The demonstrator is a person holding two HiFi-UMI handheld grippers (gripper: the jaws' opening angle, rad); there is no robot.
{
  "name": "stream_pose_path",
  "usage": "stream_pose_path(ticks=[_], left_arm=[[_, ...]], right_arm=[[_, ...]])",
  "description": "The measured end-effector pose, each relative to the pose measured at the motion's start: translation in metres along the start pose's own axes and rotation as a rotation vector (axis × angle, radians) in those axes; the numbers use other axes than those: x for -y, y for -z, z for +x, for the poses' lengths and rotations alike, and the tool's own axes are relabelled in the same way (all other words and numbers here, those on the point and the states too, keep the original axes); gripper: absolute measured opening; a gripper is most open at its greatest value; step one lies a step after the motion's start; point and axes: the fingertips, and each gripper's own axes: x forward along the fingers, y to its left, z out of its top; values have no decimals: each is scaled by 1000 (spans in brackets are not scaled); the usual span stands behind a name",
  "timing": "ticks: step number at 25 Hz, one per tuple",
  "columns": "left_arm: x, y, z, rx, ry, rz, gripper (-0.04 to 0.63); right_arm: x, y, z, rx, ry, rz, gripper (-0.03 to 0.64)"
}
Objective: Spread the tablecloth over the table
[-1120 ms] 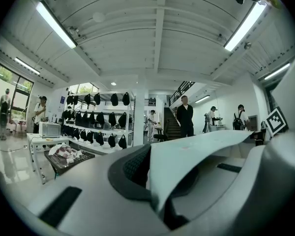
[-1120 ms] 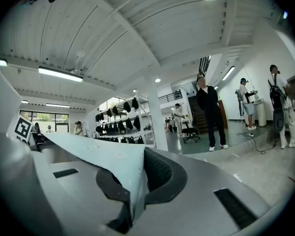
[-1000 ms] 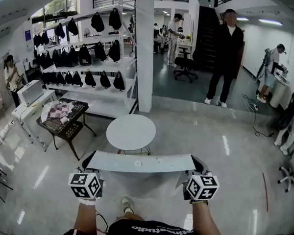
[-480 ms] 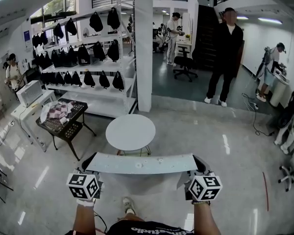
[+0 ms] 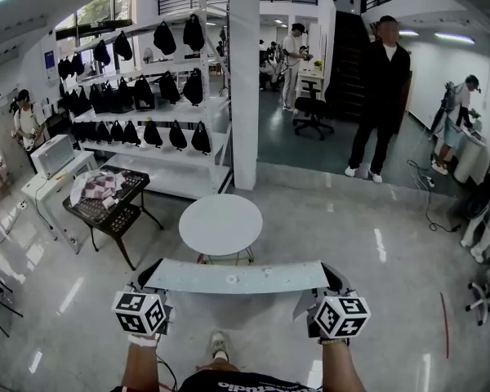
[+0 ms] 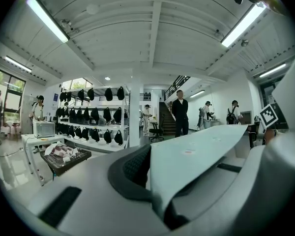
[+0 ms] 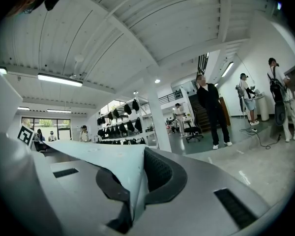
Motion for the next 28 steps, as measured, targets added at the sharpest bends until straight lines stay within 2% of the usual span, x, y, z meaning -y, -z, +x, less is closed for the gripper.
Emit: stream_pose_path(ticks=[28], left_arm=[[-59, -23, 29, 22, -87, -37, 20]], right_arm=[[-25, 2, 85, -35, -88, -1, 28]])
